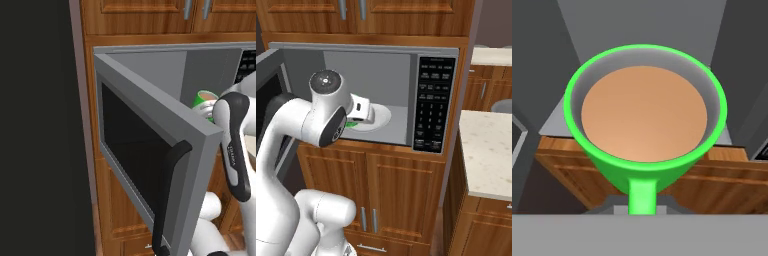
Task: Pick the cup of tea, navigate to the dining table, and place it on the saucer.
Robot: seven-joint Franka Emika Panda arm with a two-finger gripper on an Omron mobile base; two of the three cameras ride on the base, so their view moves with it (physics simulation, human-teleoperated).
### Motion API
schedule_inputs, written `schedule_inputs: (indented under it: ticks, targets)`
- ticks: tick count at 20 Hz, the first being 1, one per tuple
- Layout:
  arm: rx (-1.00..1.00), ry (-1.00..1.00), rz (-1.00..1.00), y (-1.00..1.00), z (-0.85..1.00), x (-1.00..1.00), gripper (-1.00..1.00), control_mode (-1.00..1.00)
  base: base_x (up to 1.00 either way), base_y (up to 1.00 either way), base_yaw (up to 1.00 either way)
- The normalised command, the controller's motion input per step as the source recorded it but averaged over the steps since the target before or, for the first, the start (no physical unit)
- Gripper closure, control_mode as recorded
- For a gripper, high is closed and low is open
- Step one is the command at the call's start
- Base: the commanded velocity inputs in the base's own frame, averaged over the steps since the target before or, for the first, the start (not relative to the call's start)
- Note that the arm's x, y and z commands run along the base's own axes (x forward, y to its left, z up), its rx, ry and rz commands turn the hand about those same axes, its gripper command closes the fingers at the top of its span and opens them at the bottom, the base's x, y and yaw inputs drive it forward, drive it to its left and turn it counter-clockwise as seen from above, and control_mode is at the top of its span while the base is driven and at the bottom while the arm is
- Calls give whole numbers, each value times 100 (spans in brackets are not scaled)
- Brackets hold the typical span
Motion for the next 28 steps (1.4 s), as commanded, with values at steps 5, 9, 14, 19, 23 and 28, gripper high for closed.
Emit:
schedule_inputs:
  ticks: [5, 9, 14, 19, 23, 28]
  targets:
    - [-11, 0, -1, 13, 27, -39, 100, -100, 0, 0, 0]
    - [-10, 0, -5, 18, 6, -25, 100, -100, 0, 0, 0]
    - [0, 0, -5, 0, 0, -33, 100, -100, 0, 0, 0]
    - [0, -1, -1, 0, 0, -12, 100, -100, 0, 0, 0]
    - [0, 0, 0, 0, 0, 0, 100, -100, 0, 0, 0]
    - [0, 0, 0, 0, 0, 0, 100, -100, 0, 0, 0]
